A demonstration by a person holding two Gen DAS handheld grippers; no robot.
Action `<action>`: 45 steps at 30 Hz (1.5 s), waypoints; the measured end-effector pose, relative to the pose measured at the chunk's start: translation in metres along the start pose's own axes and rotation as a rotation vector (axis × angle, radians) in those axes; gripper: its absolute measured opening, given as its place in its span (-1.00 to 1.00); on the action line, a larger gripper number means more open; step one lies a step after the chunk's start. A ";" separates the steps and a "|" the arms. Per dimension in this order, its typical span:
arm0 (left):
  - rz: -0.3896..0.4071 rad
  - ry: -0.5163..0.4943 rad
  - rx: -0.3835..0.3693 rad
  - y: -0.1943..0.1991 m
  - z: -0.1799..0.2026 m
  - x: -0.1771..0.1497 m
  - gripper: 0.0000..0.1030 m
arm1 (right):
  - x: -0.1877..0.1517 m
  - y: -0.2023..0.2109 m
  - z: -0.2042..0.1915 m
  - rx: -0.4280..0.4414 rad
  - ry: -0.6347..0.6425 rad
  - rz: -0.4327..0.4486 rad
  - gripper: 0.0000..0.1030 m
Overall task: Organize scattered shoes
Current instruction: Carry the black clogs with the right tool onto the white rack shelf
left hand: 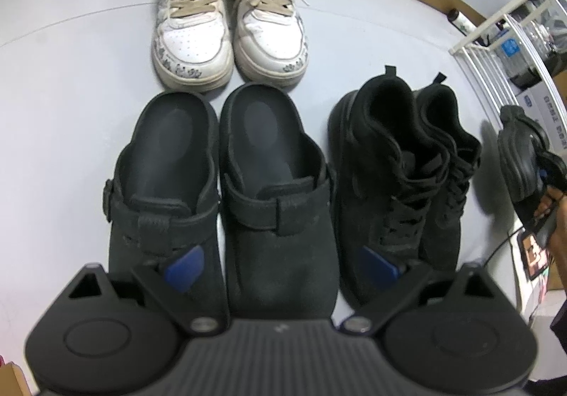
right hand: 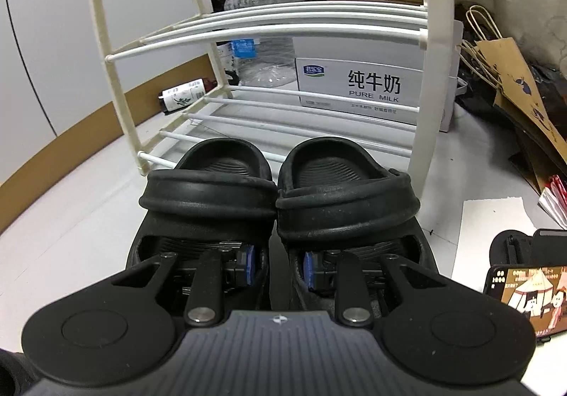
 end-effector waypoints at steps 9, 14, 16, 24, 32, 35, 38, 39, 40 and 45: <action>0.009 0.014 -0.007 0.002 -0.002 0.001 0.88 | 0.024 -0.016 -0.018 -0.065 -0.131 0.060 -0.45; 0.013 0.018 -0.003 0.004 -0.005 0.000 0.88 | 0.042 -0.037 -0.018 -0.130 -0.198 0.079 -0.45; 0.010 0.022 0.000 0.003 -0.007 0.000 0.88 | 0.045 -0.044 -0.018 -0.150 -0.201 0.085 -0.45; 0.011 0.030 0.000 0.001 -0.007 0.001 0.88 | 0.067 -0.061 -0.027 -0.218 -0.197 0.147 -0.45; 0.012 0.037 0.003 0.001 -0.010 0.001 0.88 | 0.085 -0.088 -0.023 -0.285 -0.158 0.168 -0.44; 0.006 0.043 0.009 -0.001 -0.011 0.000 0.88 | 0.085 -0.095 -0.018 -0.286 -0.150 0.166 -0.44; 0.000 0.033 0.005 -0.003 -0.009 0.000 0.88 | 0.087 -0.103 -0.016 -0.296 -0.187 0.156 -0.44; -0.002 0.027 0.002 -0.003 -0.007 0.000 0.88 | 0.088 -0.106 -0.015 -0.304 -0.202 0.155 -0.44; -0.003 0.021 0.000 -0.004 -0.005 0.000 0.88 | 0.090 -0.109 -0.015 -0.314 -0.207 0.159 -0.44; -0.005 0.017 0.003 -0.005 -0.002 0.001 0.88 | 0.097 -0.118 -0.014 -0.334 -0.217 0.175 -0.43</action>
Point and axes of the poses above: each gripper's, at about its wrist camera, not at the fingertips, and y roughly against the way its jaws point, z to its right, x to its top, the point moved 8 cm from there along -y, roughly the way its jaws point, and after that the axes turned 7 degrees about -y, right-handed, at the moved point
